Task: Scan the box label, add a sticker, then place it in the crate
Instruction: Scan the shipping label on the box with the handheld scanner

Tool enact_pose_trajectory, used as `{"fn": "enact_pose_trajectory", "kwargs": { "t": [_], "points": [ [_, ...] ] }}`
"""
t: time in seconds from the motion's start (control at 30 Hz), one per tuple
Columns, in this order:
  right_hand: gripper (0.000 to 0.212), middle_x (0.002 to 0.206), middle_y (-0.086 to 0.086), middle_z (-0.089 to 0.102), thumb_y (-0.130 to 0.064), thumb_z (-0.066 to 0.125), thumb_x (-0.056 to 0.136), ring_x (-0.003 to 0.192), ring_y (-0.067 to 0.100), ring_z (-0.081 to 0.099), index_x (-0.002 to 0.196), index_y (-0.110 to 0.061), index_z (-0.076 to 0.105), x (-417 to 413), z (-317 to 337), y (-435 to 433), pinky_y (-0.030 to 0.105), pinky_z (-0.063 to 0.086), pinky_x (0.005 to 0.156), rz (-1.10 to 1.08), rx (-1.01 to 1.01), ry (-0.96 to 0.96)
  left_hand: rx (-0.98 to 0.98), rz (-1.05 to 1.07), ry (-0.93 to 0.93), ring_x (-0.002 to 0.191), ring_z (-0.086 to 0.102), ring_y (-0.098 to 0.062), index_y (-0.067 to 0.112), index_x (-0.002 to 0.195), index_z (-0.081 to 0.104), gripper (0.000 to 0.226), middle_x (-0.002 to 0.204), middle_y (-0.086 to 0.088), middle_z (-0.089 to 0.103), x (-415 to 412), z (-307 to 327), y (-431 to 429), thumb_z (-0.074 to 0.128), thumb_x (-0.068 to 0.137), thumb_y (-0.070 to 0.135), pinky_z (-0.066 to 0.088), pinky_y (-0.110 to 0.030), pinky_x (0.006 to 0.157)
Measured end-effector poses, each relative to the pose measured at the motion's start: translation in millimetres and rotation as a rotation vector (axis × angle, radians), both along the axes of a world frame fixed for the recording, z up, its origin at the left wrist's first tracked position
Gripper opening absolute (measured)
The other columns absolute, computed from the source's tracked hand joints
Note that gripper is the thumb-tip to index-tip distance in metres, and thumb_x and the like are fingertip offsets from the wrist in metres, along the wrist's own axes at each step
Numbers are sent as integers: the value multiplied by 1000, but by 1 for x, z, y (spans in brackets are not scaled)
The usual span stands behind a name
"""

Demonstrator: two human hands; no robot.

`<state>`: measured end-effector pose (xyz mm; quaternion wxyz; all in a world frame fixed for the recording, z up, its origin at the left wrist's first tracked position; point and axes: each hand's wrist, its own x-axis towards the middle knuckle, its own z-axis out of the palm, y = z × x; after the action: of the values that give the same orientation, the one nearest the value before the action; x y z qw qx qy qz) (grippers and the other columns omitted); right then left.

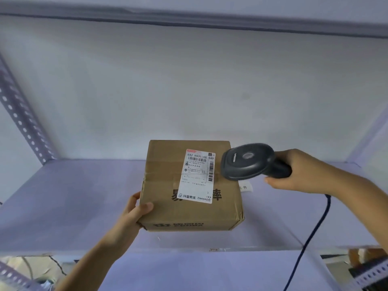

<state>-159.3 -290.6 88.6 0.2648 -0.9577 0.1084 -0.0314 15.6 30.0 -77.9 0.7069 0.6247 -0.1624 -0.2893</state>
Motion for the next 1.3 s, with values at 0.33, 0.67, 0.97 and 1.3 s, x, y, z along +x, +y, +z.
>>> {"fn": "enact_pose_trajectory", "kwargs": {
  "t": [0.33,0.67,0.97,1.3],
  "points": [
    [45,51,-22,55,-15,65,81,43,3,43,68,-58,60,15,-8,3,16,33,49,59,-62,86,-5,14,-7,112,60,-32,20,131,45,80,118,-2,69,-5,0,1,69,59,47,42,-61,98],
    [38,52,-19,54,-17,64,81,45,4,39,67,-52,59,17,-14,2,24,36,53,34,-64,98,-13,16,-1,109,62,-26,25,128,47,76,119,0,68,-4,-2,1,69,59,48,48,-51,93],
    [38,51,-20,54,-18,63,81,45,4,39,66,-53,59,17,-15,1,24,35,53,22,-52,96,1,18,-8,109,62,-24,27,129,46,77,119,1,66,-4,-3,0,68,59,50,50,-46,90],
    [49,52,-26,57,-12,64,83,44,0,45,66,-58,59,17,-17,4,12,34,47,9,-22,63,10,16,-26,103,66,-20,24,129,45,78,108,7,72,-5,-2,0,68,59,49,52,-47,91]
  ]
}}
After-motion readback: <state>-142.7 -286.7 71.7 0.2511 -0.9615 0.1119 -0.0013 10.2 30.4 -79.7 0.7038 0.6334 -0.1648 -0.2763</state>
